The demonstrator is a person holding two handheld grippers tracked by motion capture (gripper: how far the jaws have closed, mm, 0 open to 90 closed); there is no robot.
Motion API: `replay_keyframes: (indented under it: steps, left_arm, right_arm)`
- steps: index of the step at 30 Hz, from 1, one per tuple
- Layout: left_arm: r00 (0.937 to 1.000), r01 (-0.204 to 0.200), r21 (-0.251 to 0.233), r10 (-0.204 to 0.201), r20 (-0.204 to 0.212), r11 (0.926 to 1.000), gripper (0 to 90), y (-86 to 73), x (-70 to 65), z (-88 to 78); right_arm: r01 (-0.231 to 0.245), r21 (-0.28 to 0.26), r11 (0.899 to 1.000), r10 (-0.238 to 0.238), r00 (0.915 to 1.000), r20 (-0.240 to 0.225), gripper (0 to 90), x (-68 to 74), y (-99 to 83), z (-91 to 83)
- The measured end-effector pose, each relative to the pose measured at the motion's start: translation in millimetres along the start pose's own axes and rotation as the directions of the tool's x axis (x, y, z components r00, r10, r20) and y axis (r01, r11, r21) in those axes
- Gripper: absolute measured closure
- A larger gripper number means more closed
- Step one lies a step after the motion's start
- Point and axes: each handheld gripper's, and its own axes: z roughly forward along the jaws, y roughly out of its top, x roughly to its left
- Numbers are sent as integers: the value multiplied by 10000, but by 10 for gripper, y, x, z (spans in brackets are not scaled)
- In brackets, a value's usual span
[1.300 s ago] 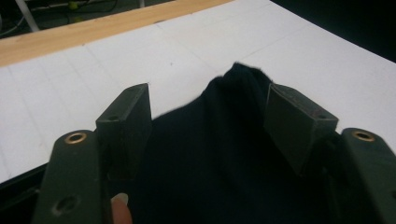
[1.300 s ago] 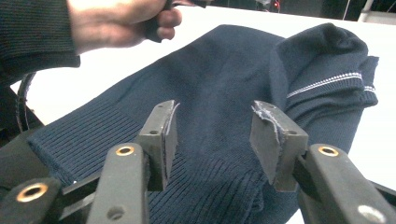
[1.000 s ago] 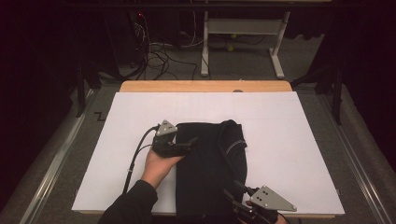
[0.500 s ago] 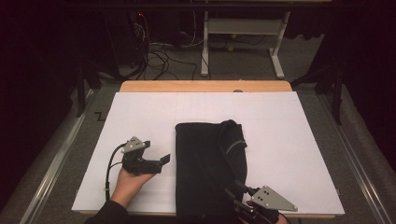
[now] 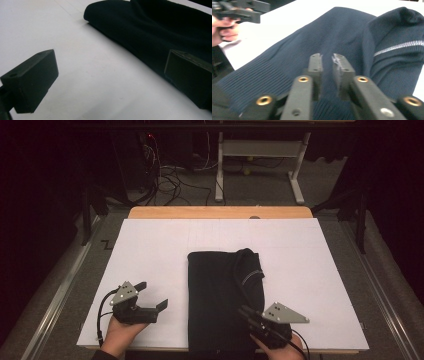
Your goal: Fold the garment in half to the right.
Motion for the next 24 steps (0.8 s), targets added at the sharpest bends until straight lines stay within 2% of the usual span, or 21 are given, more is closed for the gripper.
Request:
replay_keyframes:
  steps: [2,5,8,11,13,18,24]
  left_arm:
    - [9998,198,-22,-198,77,9998,0,-18,54,1]
    - [9986,529,-105,-528,77,9985,0,-47,128,-19]
    - [9980,636,-206,-636,32,9978,0,-54,157,-47]
    - [9981,619,-216,-619,14,9978,0,-50,161,-54]
    - [9983,574,-220,-575,-18,9981,0,-50,161,-59]
    - [9987,513,-206,-514,-27,9985,0,-55,167,-60]
    - [9986,535,-205,-535,3,9984,0,-57,189,-63]
  right_arm:
    - [309,460,9985,-319,9993,212,900,-24,103,121]
    - [550,1015,9933,-593,9975,392,900,-41,242,333]
    - [725,1388,9877,-817,9947,618,900,-53,356,522]
    - [357,1659,9855,-543,9926,1088,900,-200,395,675]
    - [149,1864,9824,-447,9867,1563,900,-342,381,743]
    - [-584,1875,9805,81,9660,2585,900,-700,287,749]
    - [-1320,1276,9830,822,9381,3366,898,-1018,124,535]
